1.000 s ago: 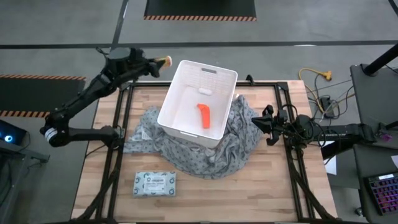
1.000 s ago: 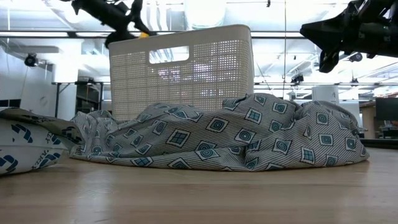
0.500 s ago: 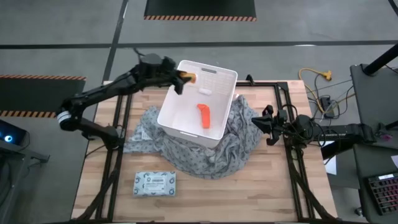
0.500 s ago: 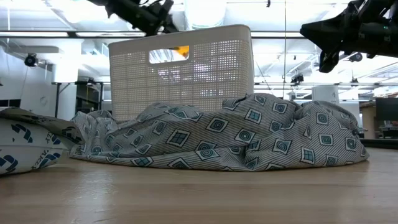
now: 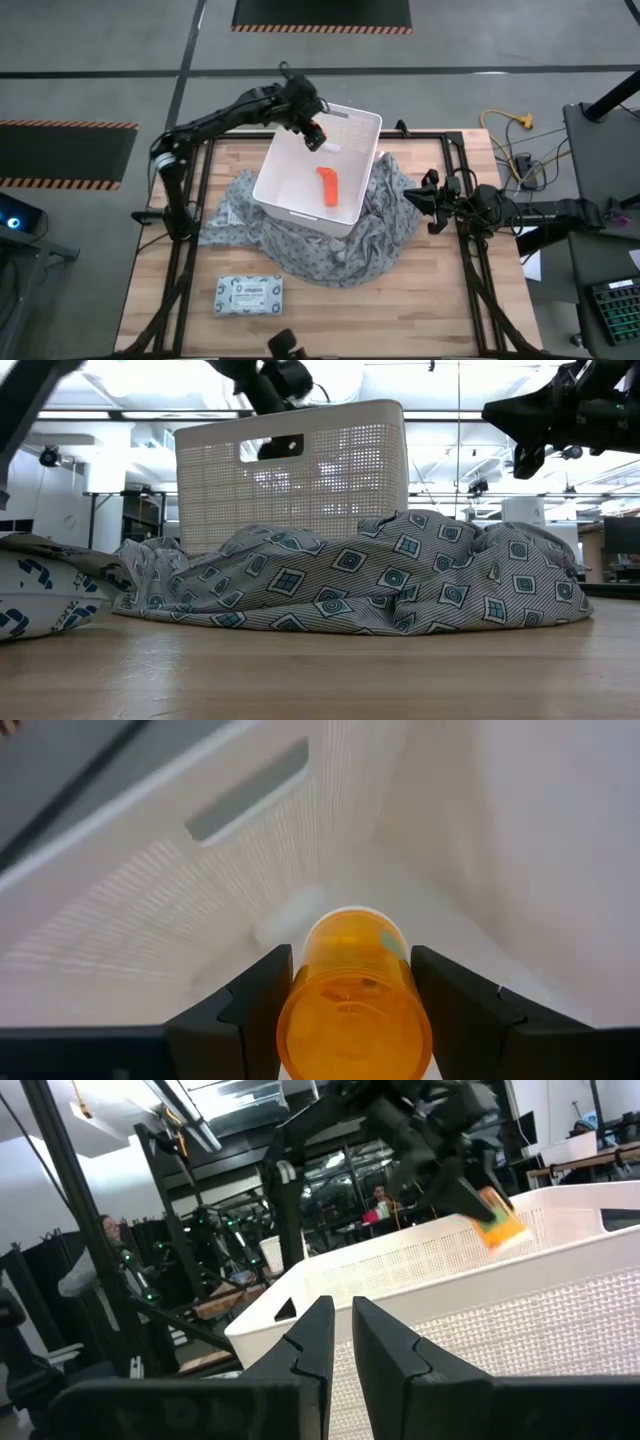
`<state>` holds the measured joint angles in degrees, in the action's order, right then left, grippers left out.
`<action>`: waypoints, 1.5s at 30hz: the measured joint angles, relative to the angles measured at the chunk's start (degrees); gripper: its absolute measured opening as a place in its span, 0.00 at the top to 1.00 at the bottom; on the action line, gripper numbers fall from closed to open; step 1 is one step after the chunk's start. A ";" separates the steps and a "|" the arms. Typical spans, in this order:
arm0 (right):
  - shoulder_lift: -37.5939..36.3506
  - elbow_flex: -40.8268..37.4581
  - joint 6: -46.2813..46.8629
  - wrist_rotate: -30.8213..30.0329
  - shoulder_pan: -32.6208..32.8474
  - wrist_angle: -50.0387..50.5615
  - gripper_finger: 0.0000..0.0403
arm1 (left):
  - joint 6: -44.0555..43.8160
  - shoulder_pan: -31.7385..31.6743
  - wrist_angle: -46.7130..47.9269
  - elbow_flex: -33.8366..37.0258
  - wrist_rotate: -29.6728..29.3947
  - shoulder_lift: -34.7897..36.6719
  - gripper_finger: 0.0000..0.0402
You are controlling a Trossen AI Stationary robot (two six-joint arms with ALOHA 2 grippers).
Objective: Pick & place medical supplies in basket/bin
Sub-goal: Put the orange pill bottle into the white bin, then put the mailer bag into the white basket
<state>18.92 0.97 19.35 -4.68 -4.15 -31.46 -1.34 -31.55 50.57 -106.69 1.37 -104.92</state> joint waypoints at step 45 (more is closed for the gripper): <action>0.35 0.00 0.17 0.03 -0.01 1.18 0.92 | 6.85 0.38 11.47 -8.55 -2.19 -8.00 0.32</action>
<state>19.27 0.97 19.53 -4.64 -4.16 -30.28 5.50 -31.17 62.04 -115.24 -0.81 -112.92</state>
